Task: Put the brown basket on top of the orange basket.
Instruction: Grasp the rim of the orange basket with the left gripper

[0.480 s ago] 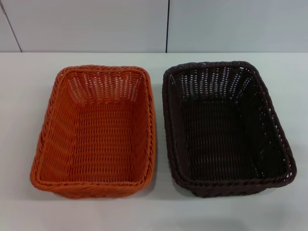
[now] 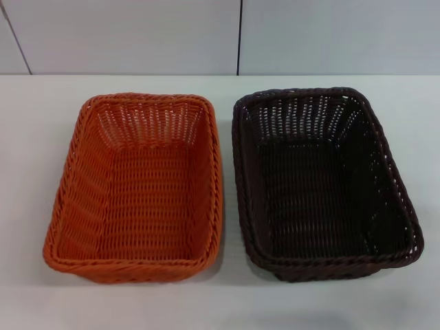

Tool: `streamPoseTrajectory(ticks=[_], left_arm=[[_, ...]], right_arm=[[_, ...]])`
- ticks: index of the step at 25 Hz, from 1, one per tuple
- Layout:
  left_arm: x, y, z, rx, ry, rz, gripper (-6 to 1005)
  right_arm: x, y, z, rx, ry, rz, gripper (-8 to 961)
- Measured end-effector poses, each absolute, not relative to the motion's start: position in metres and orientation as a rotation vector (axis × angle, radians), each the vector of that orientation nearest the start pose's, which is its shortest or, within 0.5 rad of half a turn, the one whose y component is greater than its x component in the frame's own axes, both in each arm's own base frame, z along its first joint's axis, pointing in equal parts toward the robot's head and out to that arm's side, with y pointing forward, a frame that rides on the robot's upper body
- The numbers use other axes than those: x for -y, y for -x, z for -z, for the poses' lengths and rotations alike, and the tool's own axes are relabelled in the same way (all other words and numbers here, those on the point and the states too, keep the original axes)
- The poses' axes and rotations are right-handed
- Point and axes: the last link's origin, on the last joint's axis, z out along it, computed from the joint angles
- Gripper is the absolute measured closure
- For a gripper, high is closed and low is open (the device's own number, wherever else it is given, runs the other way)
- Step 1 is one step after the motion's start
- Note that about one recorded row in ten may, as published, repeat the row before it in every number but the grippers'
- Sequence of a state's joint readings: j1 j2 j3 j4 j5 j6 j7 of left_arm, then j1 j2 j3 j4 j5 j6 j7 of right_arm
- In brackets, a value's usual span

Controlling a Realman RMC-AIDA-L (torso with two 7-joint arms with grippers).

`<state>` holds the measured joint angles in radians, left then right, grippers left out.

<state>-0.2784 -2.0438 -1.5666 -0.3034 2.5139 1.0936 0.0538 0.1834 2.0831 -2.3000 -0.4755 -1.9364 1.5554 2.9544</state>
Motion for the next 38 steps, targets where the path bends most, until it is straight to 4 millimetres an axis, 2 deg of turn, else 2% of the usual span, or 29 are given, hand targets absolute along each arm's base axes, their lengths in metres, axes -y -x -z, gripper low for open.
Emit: streamPoseTrajectory(ticks=[2,5,11,13,14,16,22,23,26,32,33,38], left_arm=[[-0.315,0.399,-0.085,0.584,1.151,0.466,196],[-0.336,0.39,-0.1,0.625,1.248,0.448,200],[-0.362,0.345,-0.144,0.719,1.391,0.368,210],[-0.367,0.327,-0.151,0.793,1.467,0.267,213],[-0.367,0.327,-0.151,0.793,1.467,0.267,215],[-0.368,0.305,-0.148,0.85,1.581,0.127,218],[-0.359,0.253,-0.122,0.856,1.849,-0.055,227],[-0.359,0.253,-0.122,0.856,1.849,-0.055,229],[-0.357,0.234,-0.108,0.848,1.954,-0.111,233],[-0.353,0.225,-0.091,0.853,2.042,-0.166,243],[-0.351,0.224,-0.083,0.863,2.065,-0.181,244],[-0.351,0.224,-0.069,0.9,2.091,-0.201,252]], right_arm=[[-0.261,-0.327,-0.039,-0.372,1.019,-0.749,231],[-0.262,-0.326,-0.039,-0.373,1.019,-0.754,231],[-0.264,-0.325,-0.037,-0.38,1.027,-0.757,231],[-0.264,-0.325,-0.037,-0.384,1.03,-0.757,231],[-0.264,-0.325,-0.036,-0.387,1.03,-0.758,231],[-0.265,-0.324,-0.035,-0.394,1.033,-0.761,231],[-0.271,-0.321,-0.034,-0.398,1.044,-0.771,230],[-0.272,-0.32,-0.033,-0.4,1.047,-0.772,230],[-0.274,-0.319,-0.032,-0.405,1.056,-0.774,230],[-0.276,-0.32,-0.031,-0.414,1.065,-0.77,231],[-0.276,-0.32,-0.03,-0.417,1.067,-0.766,231],[-0.275,-0.322,-0.03,-0.42,1.069,-0.76,231]])
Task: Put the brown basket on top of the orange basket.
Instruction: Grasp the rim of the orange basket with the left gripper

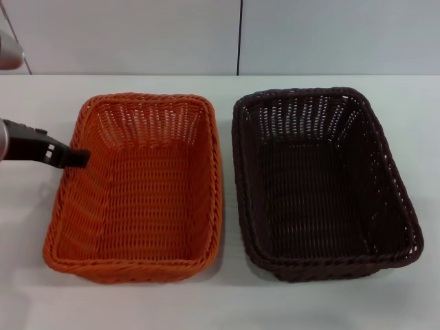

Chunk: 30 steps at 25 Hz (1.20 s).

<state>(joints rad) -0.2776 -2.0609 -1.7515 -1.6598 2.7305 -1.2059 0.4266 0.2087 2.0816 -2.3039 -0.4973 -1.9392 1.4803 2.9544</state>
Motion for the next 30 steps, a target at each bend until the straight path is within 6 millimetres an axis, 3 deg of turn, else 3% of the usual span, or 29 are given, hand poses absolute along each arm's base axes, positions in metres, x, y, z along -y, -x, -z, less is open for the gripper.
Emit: streamPoseTrajectory(ticks=[18,27,30], left_arm=[[-0.372,0.256,-0.034,1.04,2.12,-0.328,280],[-0.376,0.248,-0.041,0.961,2.104,-0.362,294],[-0.376,0.247,-0.041,0.958,2.108,-0.365,372]], right_arm=[[-0.275,-0.323,-0.03,-0.419,1.074,-0.754,231],[-0.275,-0.324,-0.032,-0.41,1.07,-0.752,231],[-0.275,-0.324,-0.033,-0.407,1.071,-0.75,230]])
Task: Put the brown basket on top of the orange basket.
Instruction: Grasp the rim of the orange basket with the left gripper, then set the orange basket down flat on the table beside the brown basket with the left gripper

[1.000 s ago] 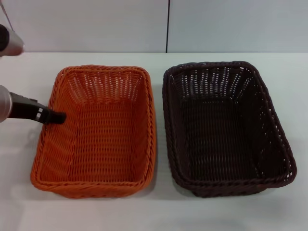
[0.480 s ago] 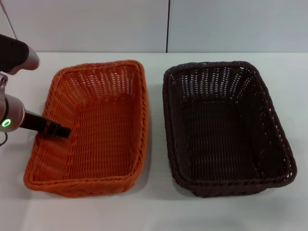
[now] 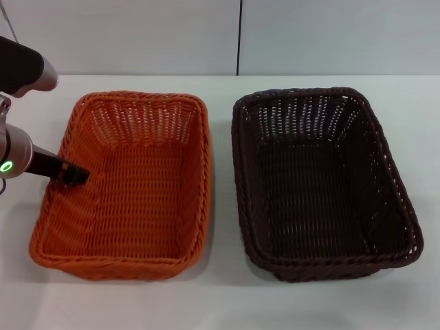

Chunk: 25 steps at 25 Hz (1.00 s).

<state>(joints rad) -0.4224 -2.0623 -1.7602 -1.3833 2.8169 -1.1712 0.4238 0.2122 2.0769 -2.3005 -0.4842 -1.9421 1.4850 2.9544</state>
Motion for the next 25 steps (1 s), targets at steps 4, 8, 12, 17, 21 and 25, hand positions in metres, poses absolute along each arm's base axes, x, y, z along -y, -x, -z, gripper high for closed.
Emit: streamPoseTrajectory(ticks=[4,8,12,17,21,25], left_arm=[[-0.376,0.246,-0.042,0.932,2.11,-0.377,476],[-0.377,0.244,-0.044,0.886,2.117,-0.393,574],[-0.378,0.239,-0.048,0.785,2.156,-0.418,653],[-0.378,0.227,-0.054,0.621,2.264,-0.429,690],[-0.376,0.211,-0.075,0.445,2.432,-0.358,699],[-0.377,0.208,-0.084,0.38,2.469,-0.346,722]], right_arm=[[-0.276,-0.324,-0.033,-0.401,1.075,-0.751,230],[-0.277,-0.323,-0.033,-0.399,1.076,-0.752,231],[-0.278,-0.323,-0.033,-0.4,1.078,-0.753,230],[-0.278,-0.323,-0.033,-0.402,1.08,-0.752,230],[-0.278,-0.323,-0.033,-0.402,1.079,-0.752,231],[-0.276,-0.324,-0.033,-0.402,1.073,-0.75,230]])
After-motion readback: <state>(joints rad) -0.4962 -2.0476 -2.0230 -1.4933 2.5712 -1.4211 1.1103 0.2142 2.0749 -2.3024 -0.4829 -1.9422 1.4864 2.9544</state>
